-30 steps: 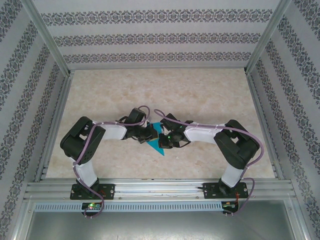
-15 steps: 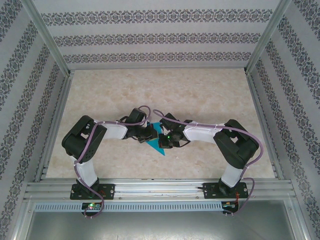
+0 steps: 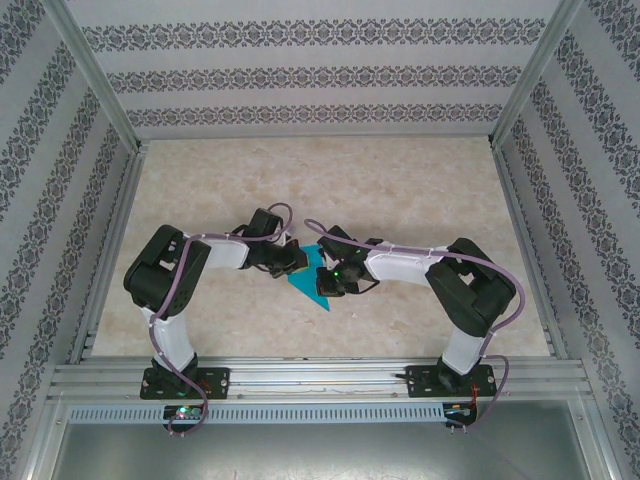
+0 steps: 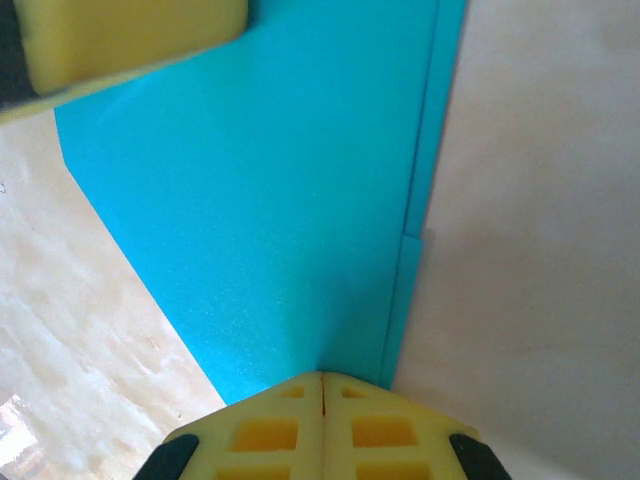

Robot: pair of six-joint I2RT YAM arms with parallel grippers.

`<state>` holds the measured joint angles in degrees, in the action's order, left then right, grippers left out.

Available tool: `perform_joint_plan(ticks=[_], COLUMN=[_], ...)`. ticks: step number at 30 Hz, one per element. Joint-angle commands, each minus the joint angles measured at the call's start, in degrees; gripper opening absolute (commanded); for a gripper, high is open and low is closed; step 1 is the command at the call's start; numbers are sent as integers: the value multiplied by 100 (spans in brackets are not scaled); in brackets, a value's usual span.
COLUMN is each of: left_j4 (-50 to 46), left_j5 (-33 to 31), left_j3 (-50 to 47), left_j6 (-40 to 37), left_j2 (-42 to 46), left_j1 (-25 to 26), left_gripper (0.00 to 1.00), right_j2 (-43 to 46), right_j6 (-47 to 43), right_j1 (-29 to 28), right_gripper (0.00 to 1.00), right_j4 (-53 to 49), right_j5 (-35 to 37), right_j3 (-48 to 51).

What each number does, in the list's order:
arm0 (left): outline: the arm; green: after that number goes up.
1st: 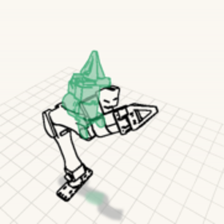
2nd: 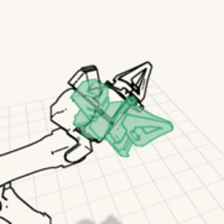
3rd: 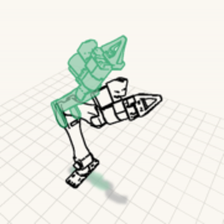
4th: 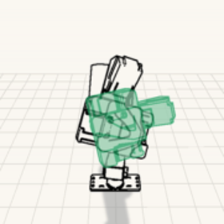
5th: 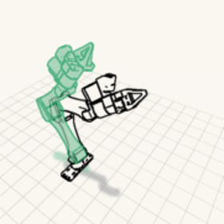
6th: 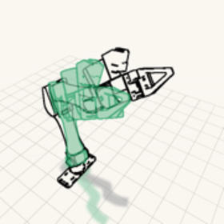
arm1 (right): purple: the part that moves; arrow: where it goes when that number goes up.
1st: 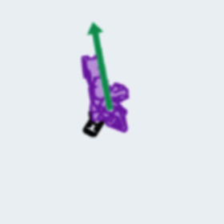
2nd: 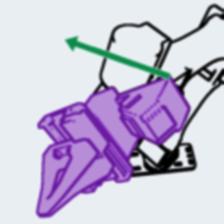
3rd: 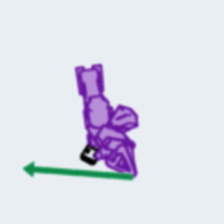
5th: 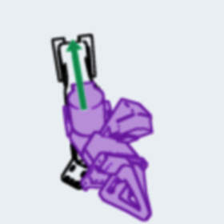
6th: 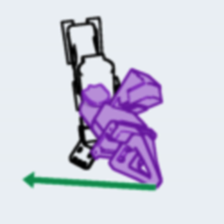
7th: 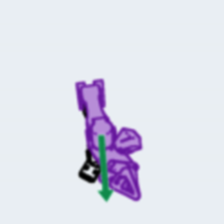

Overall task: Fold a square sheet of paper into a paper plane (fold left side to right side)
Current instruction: Fourth fold the wing at the center of the table.

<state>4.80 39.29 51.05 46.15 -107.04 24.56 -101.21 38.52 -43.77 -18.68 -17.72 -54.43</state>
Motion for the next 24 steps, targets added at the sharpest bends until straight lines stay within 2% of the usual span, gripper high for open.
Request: perform_joint_plan(ticks=[1,14,24], left_j4=[-344,-1100,-1224], left_j5=[-522,-535,-530], left_j3=[276,1267,1581], left_j6=[-388,-997,-1133], left_j2=[-300,-769,-1021], left_j1=[-310,-754,-992], left_gripper=[4,4,4], right_j2=[-452,-408,-390], right_j6=[-143,-104,-89], right_j1=[-53,-62,-62], right_gripper=[0,0,0], right_j4=[-1191,-1208,-1217], right_j5=[629,664,664], right_j3=[328,381,399])
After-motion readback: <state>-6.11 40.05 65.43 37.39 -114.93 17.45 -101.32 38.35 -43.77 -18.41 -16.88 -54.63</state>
